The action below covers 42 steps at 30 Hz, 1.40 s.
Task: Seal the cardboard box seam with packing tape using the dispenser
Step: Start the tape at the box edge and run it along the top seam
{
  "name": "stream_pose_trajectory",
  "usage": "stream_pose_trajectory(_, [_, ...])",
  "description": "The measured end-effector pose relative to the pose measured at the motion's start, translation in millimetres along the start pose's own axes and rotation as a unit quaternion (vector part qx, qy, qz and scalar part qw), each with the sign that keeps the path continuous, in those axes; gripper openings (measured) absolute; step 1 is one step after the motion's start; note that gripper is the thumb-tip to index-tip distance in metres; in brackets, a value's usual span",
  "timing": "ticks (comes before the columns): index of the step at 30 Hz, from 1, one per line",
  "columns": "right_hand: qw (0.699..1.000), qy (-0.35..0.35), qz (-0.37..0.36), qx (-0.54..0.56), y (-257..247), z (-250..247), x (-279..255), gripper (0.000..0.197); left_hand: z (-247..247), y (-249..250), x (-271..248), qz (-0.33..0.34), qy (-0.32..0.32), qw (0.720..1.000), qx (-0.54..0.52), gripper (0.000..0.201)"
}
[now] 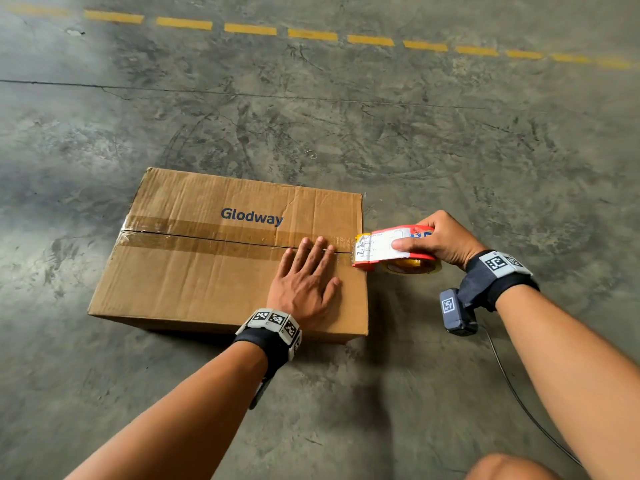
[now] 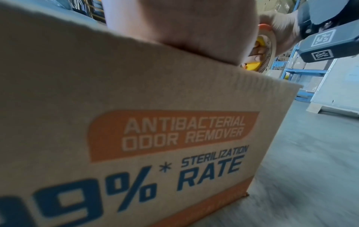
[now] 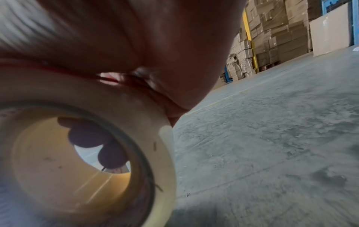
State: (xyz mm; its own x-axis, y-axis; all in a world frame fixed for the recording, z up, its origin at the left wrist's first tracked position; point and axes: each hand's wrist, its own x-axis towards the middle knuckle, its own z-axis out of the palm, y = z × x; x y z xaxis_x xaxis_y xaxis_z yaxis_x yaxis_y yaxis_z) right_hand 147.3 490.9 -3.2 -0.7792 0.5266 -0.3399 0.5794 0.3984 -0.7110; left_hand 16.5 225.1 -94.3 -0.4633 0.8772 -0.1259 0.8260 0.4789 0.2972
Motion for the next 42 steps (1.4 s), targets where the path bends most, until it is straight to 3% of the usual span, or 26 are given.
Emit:
stream_pose_trajectory(2, [1.000,0.003,-0.002,0.012,4.2,-0.7,-0.7,0.042,0.2,-0.3,-1.4,0.002,0.004,1.000,-0.005,0.068])
stream_pose_trajectory(6, [0.999,-0.001,-0.013,0.046,5.7,-5.4,0.4,0.023,-0.2,-0.2,-1.3,-0.002,0.008,1.000,-0.004,0.069])
stream_pose_trajectory(15, [0.998,0.008,0.002,0.056,23.7,-28.6,-8.0,0.050,1.4,-0.6,-1.9,-0.002,0.014,1.000,-0.007,0.068])
stream_pose_trajectory(18, [0.998,-0.014,0.014,0.056,27.4,-34.0,-13.2,0.035,-0.7,0.2,-2.8,0.000,0.012,1.000,-0.004,0.068])
stream_pose_trajectory(22, [0.999,-0.002,0.010,0.047,35.5,-39.3,-12.8,0.072,-1.9,0.4,-3.2,0.003,0.011,1.000,-0.006,0.068])
stream_pose_trajectory(26, [0.998,0.003,0.045,0.045,45.3,-47.0,-18.6,0.056,-1.9,-0.4,-2.7,-0.001,0.010,1.000,0.002,0.067])
stream_pose_trajectory(27, [0.998,0.005,0.046,0.046,47.2,-45.4,-19.3,0.061,-2.0,0.0,-3.0,-0.001,0.011,1.000,0.004,0.067])
stream_pose_trajectory(31, [0.999,0.012,0.036,0.028,53.1,-35.7,-16.4,0.102,-2.1,1.7,-3.2,0.002,0.011,1.000,-0.003,0.068])
stream_pose_trajectory(38, [0.999,0.010,0.034,0.029,60.0,-22.1,-9.4,0.056,-16.4,27.2,7.9,-0.030,-0.014,0.999,0.004,0.078])
stream_pose_trajectory(42, [0.999,0.004,0.041,0.019,67.7,-14.0,-3.8,0.041,-15.7,37.5,19.5,0.089,0.006,0.996,0.020,0.074])
